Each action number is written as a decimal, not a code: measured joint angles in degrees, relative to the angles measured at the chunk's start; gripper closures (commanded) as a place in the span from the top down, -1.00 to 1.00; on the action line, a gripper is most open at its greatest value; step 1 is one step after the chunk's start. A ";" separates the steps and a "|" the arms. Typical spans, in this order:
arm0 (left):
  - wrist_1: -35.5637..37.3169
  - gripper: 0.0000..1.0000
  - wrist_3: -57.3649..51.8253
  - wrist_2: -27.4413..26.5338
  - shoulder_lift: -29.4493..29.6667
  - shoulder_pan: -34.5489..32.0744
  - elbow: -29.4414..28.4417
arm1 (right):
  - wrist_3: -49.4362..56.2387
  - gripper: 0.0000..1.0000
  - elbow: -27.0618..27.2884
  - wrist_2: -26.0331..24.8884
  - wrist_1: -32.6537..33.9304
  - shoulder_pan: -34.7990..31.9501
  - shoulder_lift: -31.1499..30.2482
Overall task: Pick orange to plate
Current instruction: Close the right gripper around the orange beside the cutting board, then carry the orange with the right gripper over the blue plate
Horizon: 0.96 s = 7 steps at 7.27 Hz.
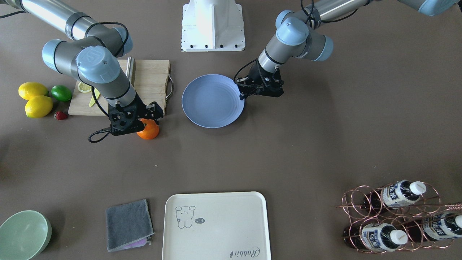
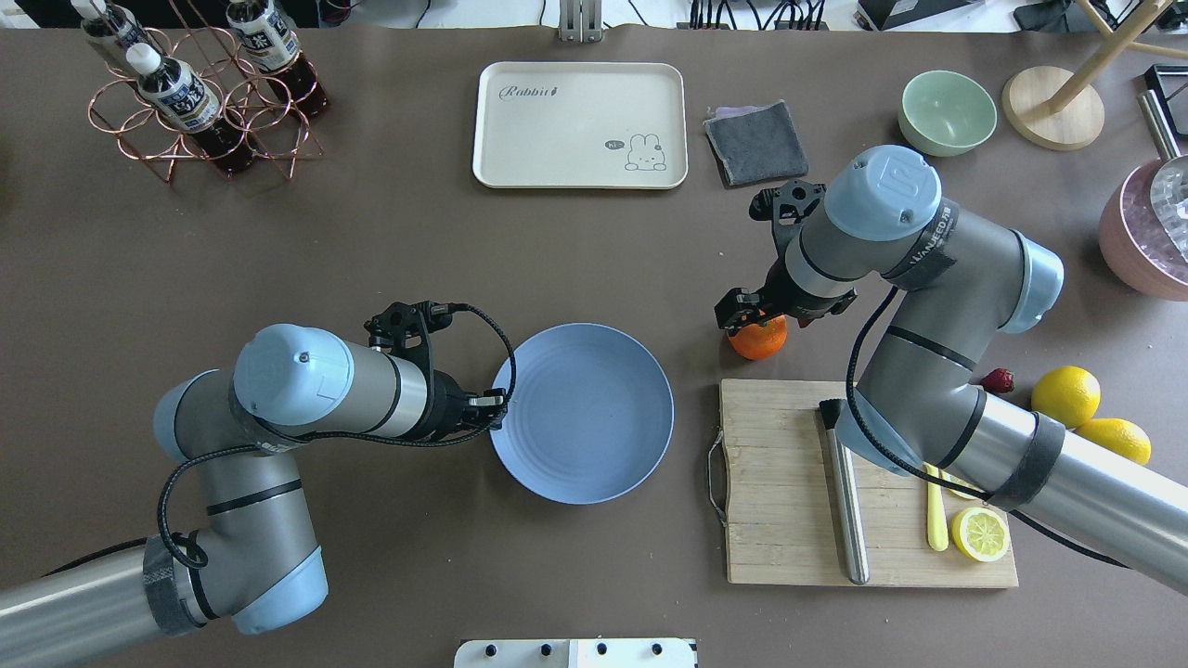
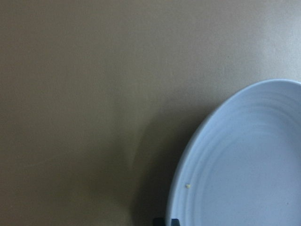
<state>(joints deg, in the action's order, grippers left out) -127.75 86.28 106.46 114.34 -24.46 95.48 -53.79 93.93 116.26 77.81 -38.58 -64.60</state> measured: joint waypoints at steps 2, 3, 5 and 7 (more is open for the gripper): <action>0.01 -1.00 0.09 -0.02 0.00 0.03 0.05 | -0.79 0.54 -2.72 -0.37 -3.22 0.61 0.14; 0.00 -1.00 0.11 -0.02 0.03 0.06 0.06 | -1.81 -0.87 -3.59 -0.40 -4.33 0.78 0.39; 0.02 0.93 0.02 -0.06 0.32 0.05 0.06 | -4.08 -1.00 -3.98 -0.31 -5.03 1.05 1.04; -0.03 0.94 -0.11 -0.33 0.18 -0.25 0.73 | -5.08 -1.00 -3.62 0.25 -4.84 0.66 3.31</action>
<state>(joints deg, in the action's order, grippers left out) -127.78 86.17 106.13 114.52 -24.72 96.20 -58.87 90.31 116.51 72.97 -37.93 -61.29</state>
